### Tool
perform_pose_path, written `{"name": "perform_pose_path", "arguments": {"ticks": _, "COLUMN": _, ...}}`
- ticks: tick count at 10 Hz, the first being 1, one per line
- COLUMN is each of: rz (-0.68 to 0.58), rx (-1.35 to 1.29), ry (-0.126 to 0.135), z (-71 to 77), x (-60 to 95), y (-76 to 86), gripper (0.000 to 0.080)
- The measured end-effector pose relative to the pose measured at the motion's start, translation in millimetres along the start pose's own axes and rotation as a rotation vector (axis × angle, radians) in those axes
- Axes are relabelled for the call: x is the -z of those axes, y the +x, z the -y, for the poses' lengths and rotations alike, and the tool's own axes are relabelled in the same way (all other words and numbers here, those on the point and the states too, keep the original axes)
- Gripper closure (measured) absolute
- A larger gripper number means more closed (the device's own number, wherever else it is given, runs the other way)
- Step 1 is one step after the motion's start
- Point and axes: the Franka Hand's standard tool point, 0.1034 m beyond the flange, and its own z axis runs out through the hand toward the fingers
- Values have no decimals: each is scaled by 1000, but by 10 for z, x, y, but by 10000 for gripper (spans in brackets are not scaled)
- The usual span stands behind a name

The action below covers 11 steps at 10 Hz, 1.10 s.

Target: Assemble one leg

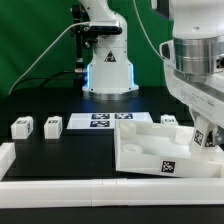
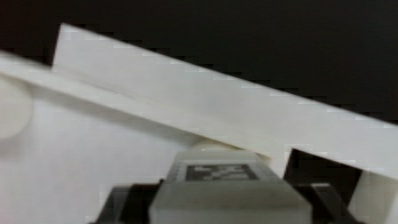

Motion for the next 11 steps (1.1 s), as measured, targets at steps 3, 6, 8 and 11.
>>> {"name": "perform_pose_path", "arguments": {"ticks": 3, "rz": 0, "rx": 78, "ry": 0, "z": 0, "x": -3, "y": -4, "gripper": 295}}
{"name": "perform_pose_path", "arguments": {"ticks": 6, "rz": -1, "rx": 311, "ry": 0, "z": 0, "x": -4, "y": -6, "gripper": 159}}
{"name": "perform_pose_path", "arguments": {"ticks": 8, "rz": -1, "rx": 541, "ry": -1, "z": -3, "x": -8, "y": 3, "gripper": 151}}
{"name": "perform_pose_path", "arguments": {"ticks": 11, "rz": -3, "rx": 922, "ry": -8, "z": -18, "x": -23, "y": 61, "gripper": 150}}
